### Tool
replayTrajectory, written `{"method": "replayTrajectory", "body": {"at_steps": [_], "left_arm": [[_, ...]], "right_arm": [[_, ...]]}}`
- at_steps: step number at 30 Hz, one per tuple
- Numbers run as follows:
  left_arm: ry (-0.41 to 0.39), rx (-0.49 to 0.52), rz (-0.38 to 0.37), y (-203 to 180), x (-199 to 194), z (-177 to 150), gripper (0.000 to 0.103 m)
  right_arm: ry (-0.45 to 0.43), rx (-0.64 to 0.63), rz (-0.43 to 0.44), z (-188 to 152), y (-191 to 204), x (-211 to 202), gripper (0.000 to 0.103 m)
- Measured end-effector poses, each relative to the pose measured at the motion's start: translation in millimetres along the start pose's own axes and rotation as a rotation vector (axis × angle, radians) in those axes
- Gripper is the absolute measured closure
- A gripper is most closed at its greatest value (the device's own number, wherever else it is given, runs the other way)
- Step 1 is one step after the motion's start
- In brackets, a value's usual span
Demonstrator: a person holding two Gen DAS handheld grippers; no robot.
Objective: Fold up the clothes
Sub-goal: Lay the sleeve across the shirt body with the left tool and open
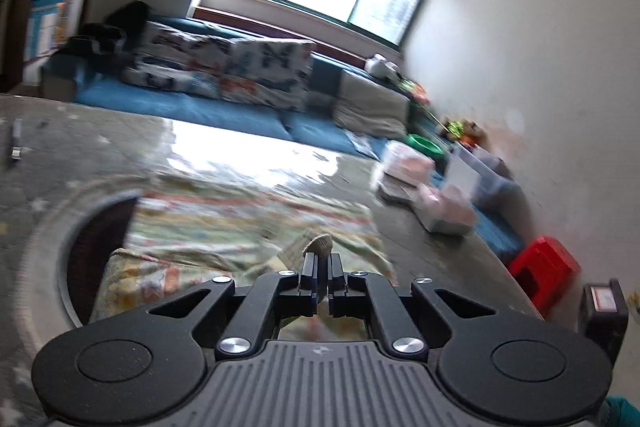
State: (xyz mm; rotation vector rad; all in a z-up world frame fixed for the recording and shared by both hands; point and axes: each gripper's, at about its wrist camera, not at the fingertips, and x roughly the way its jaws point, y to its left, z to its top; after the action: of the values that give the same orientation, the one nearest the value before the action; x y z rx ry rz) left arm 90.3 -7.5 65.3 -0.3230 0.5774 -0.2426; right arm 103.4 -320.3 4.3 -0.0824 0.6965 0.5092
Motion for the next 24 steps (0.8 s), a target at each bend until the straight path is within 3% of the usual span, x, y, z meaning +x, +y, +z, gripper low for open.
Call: {"method": "replayTrajectory", "body": {"at_steps": [6, 16, 19, 20, 21, 24], "left_arm": [[0.053, 0.055, -0.055, -18, 19, -20, 0.098], [0.212, 0.116, -0.125, -27, 36, -59, 0.093], [0.209, 0.123, -0.126, -21, 29, -59, 0.08], [0.2, 0.122, -0.116, -17, 25, -57, 0.068], [0.187, 0.122, -0.101, -12, 22, -55, 0.064], [0.157, 0.109, -0.049, 6, 12, -49, 0.061]], "right_arm": [[-0.004, 0.039, -0.027, -3, -14, -3, 0.029], [-0.028, 0.071, -0.044, 3, -21, -6, 0.03], [-0.037, 0.073, -0.023, 7, -17, -6, 0.032], [-0.034, 0.07, -0.012, 9, -15, -4, 0.032], [-0.031, 0.068, -0.003, 10, -13, -2, 0.035], [-0.011, 0.059, 0.03, 13, -5, 10, 0.04]]}}
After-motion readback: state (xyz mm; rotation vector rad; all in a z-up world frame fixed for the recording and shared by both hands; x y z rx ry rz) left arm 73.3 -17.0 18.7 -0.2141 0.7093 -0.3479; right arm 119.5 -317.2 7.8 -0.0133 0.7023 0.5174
